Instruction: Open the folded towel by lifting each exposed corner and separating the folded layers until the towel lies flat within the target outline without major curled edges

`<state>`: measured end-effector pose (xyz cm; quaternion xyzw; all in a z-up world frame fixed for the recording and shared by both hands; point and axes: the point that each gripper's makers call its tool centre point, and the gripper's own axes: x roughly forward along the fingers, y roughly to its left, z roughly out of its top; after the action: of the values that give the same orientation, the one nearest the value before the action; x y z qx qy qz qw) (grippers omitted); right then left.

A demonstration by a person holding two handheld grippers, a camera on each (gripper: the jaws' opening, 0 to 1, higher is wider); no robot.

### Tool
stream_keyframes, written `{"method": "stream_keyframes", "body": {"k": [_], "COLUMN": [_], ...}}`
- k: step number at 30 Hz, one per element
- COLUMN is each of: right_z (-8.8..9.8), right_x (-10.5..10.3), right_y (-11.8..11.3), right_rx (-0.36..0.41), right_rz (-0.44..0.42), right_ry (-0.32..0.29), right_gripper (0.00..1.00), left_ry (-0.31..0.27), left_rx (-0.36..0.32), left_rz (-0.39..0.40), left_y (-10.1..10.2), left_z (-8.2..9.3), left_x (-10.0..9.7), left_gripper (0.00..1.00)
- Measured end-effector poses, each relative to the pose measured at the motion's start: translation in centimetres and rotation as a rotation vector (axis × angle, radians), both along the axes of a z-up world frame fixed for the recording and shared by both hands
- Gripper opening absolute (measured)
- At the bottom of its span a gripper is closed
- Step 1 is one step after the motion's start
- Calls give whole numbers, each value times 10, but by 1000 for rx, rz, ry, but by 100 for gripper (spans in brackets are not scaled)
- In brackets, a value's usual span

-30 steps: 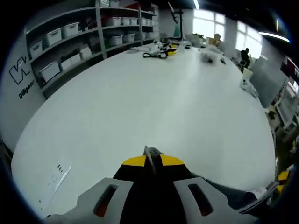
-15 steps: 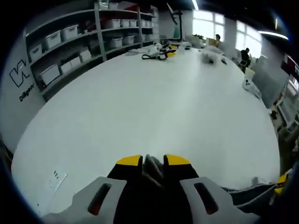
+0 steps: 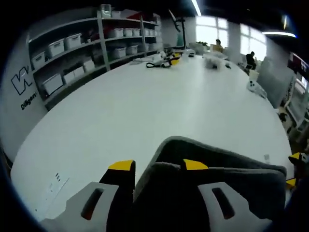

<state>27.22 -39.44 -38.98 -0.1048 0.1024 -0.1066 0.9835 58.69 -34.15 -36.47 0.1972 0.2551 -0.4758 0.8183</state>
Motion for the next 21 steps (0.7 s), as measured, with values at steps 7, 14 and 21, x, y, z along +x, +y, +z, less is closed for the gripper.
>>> {"method": "stream_keyframes", "body": {"k": [7, 14, 21], "right_z": [13, 25, 37], "right_x": [1, 11, 15], "right_y": [-4, 18, 16], "right_rx": [-54, -10, 41], "right_rz": [-10, 86, 98], "right_ry": [-31, -56, -74], "right_gripper": [71, 100, 100], "left_ry": [-168, -229, -254], "left_rx": [-19, -142, -212], "left_rz": [-24, 45, 49], "left_y": [22, 46, 82], "left_z": [17, 63, 94], "left_x": [-14, -20, -40], "left_gripper": [99, 100, 100]}}
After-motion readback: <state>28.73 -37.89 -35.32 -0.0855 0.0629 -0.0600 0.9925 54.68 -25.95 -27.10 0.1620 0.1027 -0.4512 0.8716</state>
